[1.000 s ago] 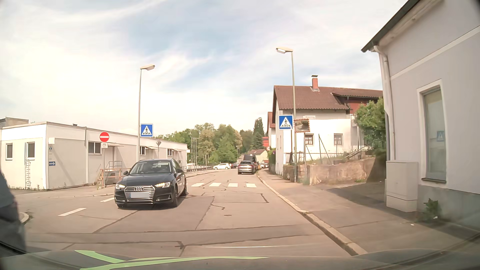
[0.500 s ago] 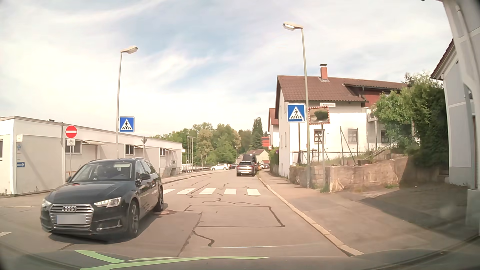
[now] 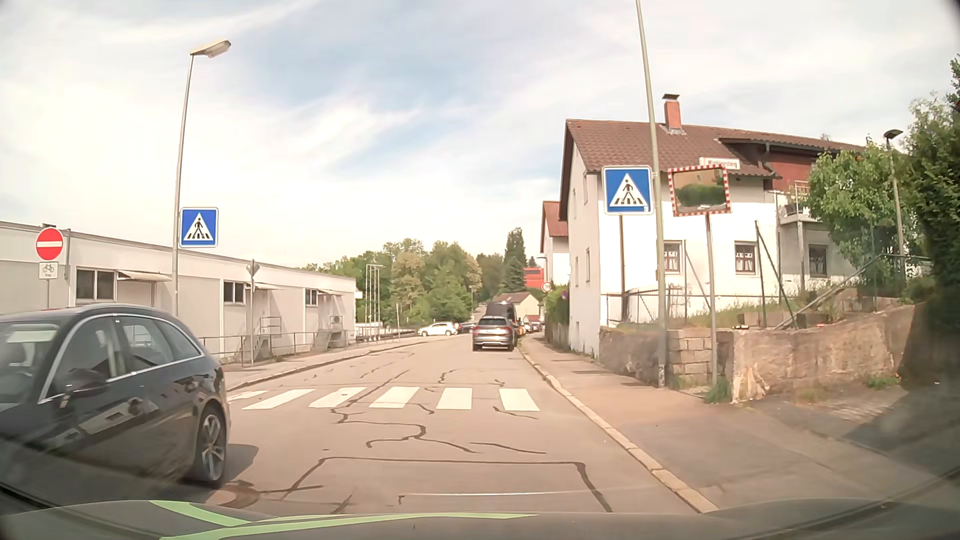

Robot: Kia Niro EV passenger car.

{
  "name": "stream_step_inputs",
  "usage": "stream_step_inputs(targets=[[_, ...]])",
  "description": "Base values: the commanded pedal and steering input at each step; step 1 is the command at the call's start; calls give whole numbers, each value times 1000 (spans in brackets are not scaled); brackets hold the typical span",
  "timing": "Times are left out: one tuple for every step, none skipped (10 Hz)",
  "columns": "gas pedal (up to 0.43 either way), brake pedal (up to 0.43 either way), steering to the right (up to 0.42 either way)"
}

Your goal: Follow the waypoints while adhering to traffic rules and regulations

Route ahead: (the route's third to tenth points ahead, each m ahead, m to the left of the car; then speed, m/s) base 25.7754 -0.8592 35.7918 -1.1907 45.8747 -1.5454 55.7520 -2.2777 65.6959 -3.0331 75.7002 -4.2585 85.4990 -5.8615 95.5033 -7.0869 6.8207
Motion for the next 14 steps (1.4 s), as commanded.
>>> stream_step_inputs(targets=[[0, 0, -9], [0, 0, -10], [0, 0, -10], [0, 0, -16], [0, 0, -23], [0, 0, -25], [0, 0, -27], [28, 0, -30], [118, 0, -37], [150, 0, -45], [157, 0, -53], [157, 0, -58], [157, 0, -59], [157, 0, -59]])
